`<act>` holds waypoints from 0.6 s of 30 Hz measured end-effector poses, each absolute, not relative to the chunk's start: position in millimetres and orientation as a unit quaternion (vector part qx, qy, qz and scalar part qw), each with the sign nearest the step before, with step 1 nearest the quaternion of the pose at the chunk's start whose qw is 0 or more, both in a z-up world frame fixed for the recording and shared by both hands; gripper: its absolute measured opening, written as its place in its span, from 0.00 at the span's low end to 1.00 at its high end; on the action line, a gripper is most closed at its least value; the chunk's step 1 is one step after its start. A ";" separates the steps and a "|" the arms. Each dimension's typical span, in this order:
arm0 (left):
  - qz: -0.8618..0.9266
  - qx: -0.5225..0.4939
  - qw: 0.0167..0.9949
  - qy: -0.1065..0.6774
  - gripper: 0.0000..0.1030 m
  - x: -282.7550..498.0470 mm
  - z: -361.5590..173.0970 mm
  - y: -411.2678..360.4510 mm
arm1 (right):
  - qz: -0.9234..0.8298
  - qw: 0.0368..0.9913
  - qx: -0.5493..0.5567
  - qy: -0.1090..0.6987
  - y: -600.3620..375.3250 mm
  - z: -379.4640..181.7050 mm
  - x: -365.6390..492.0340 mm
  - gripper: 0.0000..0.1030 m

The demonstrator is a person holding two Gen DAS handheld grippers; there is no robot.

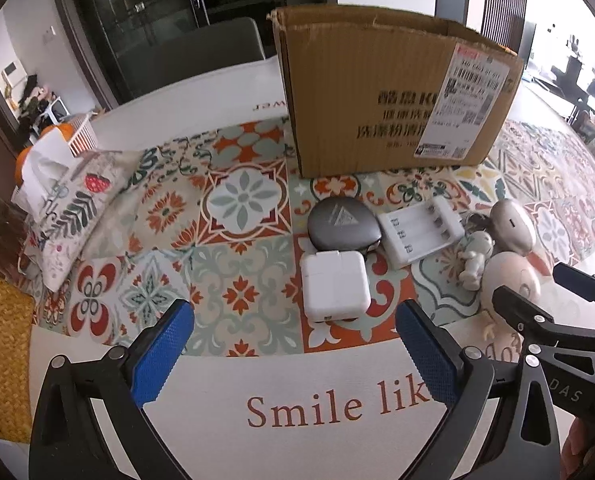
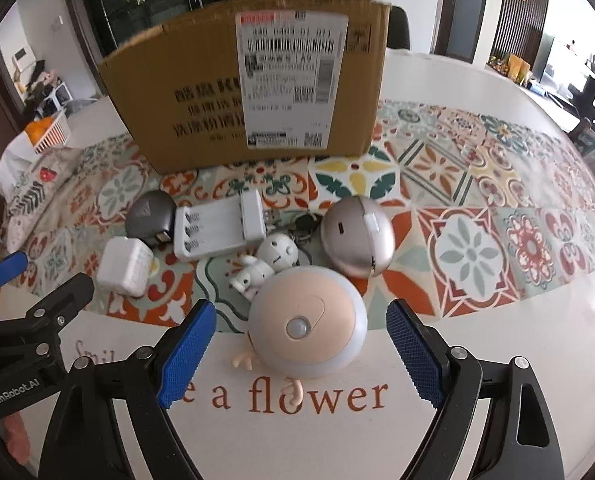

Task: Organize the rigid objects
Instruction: 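Move both open tools back toward the remaining items, then close the right tool on the peach round speaker while the left tool reaches the white charger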

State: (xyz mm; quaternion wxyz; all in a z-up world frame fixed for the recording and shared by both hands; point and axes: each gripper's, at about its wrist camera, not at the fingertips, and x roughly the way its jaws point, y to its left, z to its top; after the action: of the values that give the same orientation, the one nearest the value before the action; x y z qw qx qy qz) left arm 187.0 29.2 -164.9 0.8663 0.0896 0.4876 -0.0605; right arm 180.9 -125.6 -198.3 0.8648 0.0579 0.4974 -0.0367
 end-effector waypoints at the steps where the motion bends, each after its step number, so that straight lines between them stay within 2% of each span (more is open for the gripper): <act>1: -0.060 0.091 0.864 0.492 0.99 188.0 -168.8 29.3 | -0.034 0.862 0.060 0.502 -125.7 -202.8 182.8 0.84; 8: -0.056 0.091 0.855 0.507 0.99 192.7 -186.6 29.1 | -0.037 0.853 0.060 0.518 -126.9 -221.7 189.6 0.84; 18: -0.064 0.082 0.856 0.506 0.98 193.5 -195.0 26.9 | -0.035 0.853 0.069 0.517 -129.8 -234.7 191.4 0.74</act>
State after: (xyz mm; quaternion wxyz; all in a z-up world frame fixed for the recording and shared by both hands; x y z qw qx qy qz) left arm 193.5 27.0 -195.0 0.8564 0.0816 0.5057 -0.0642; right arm 191.4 -129.8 -234.7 0.8527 0.0693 0.5167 -0.0345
